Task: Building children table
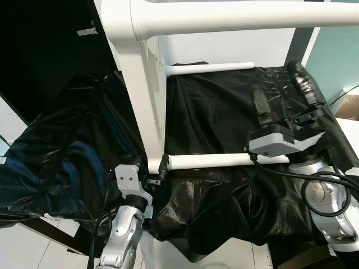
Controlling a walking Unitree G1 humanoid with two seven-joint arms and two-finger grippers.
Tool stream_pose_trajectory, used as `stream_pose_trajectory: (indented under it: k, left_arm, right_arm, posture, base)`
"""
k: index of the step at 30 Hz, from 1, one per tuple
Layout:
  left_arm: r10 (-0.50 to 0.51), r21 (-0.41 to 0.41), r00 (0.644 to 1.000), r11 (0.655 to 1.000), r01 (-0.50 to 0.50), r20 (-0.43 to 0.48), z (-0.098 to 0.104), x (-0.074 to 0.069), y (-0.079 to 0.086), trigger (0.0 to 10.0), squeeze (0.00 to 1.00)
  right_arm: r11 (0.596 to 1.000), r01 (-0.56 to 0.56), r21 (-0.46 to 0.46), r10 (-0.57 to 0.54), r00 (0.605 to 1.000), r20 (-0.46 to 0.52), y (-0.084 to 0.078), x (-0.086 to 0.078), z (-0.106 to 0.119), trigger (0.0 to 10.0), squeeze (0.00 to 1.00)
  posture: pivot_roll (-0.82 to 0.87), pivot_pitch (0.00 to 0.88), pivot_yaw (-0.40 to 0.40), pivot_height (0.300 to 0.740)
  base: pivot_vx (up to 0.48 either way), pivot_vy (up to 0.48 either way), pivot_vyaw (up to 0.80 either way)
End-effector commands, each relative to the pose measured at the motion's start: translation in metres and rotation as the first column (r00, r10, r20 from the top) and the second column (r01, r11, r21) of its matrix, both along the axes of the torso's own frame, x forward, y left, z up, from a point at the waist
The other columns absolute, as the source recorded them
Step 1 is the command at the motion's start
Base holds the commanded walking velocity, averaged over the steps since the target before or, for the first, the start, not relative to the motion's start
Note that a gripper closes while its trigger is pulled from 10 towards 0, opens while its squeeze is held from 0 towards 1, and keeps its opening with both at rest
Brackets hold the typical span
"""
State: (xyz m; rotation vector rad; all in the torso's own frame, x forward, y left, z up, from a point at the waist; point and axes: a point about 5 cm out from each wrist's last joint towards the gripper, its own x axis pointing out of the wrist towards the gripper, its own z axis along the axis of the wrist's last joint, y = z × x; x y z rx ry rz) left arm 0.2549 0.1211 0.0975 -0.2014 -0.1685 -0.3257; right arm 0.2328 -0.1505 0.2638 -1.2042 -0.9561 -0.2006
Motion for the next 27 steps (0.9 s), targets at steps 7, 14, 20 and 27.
stream_pose_trajectory:
  k: [7, 14, 20, 27]
  left_arm:
    - [-0.093, 0.037, 0.996, 0.995, 0.093, 0.011, -0.006, 0.0, -0.001, 10.0, 0.0]
    - [-0.094, 0.039, 0.995, 0.995, 0.093, 0.015, -0.006, 0.0, -0.002, 10.0, 0.0]
    - [-0.087, 0.047, 0.996, 0.995, 0.086, 0.02, -0.008, 0.0, -0.002, 10.0, 0.0]
    - [-0.084, 0.053, 0.996, 0.995, 0.083, 0.013, -0.012, -0.003, -0.001, 10.0, 0.0]
  right_arm:
    - [1.0, 0.025, 0.019, -0.025, 0.999, 0.038, -0.003, 0.006, 0.019, 10.0, 0.0]
    - [0.999, 0.028, 0.028, -0.027, 0.999, -0.017, -0.005, 0.021, 0.036, 10.0, 0.0]
    - [0.999, 0.035, 0.005, -0.035, 0.999, 0.017, -0.006, 0.031, 0.059, 10.0, 0.0]
    - [0.999, 0.034, -0.025, -0.032, 0.997, 0.07, -0.001, 0.032, 0.078, 10.0, 0.0]
  posture:
    - [-0.05, 0.0, 0.096, 0.74]
    - [-0.05, 0.0, 0.091, 0.74]
    - [-0.04, 0.0, 0.082, 0.74]
    - [-0.04, 0.0, 0.082, 0.74]
  base:
    - [0.0, 0.0, 0.0]
    - [0.0, 0.0, 0.0]
    - [0.0, 0.0, 0.0]
    - [0.0, 0.0, 0.0]
